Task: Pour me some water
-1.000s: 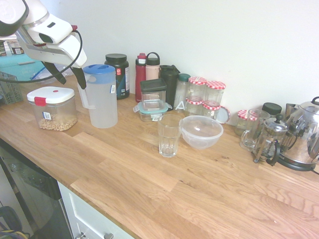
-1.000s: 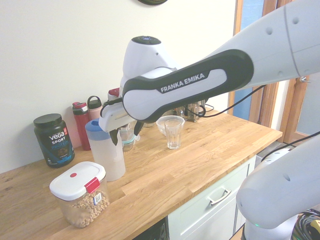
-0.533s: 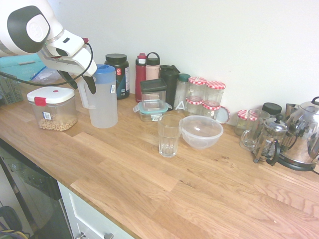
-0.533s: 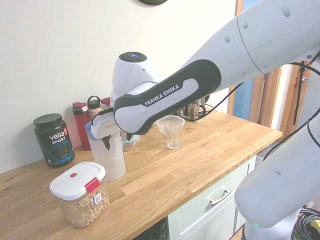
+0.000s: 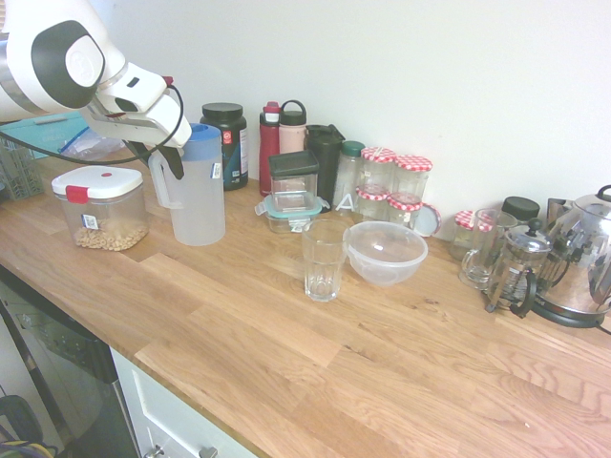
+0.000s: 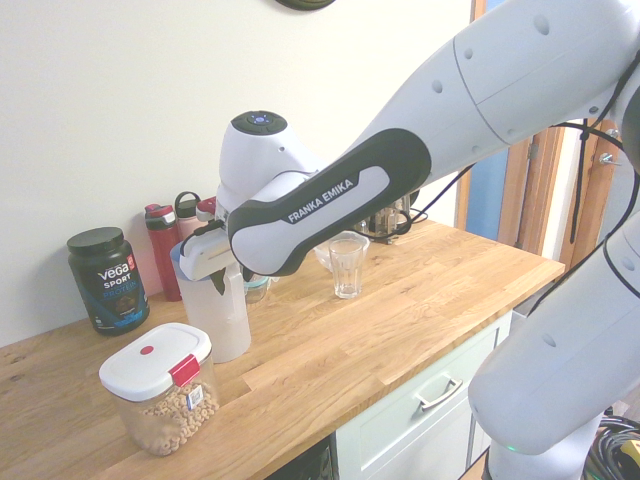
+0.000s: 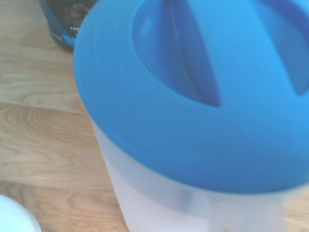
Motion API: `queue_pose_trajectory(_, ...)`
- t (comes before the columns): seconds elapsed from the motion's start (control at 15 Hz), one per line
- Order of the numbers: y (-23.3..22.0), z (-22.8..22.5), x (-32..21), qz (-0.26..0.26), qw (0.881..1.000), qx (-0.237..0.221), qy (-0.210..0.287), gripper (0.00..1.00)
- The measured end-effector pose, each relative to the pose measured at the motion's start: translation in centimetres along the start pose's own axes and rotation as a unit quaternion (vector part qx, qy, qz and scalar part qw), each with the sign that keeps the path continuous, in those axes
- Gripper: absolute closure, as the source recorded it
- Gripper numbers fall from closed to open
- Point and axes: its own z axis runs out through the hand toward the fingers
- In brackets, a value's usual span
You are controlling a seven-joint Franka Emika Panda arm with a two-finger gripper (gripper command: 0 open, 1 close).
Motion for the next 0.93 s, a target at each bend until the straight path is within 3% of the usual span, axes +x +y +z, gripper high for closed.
queue_pose_trajectory(0.93,0.0,-1.1,1.1,-0.003,1.0,0.005,0.01,1.0)
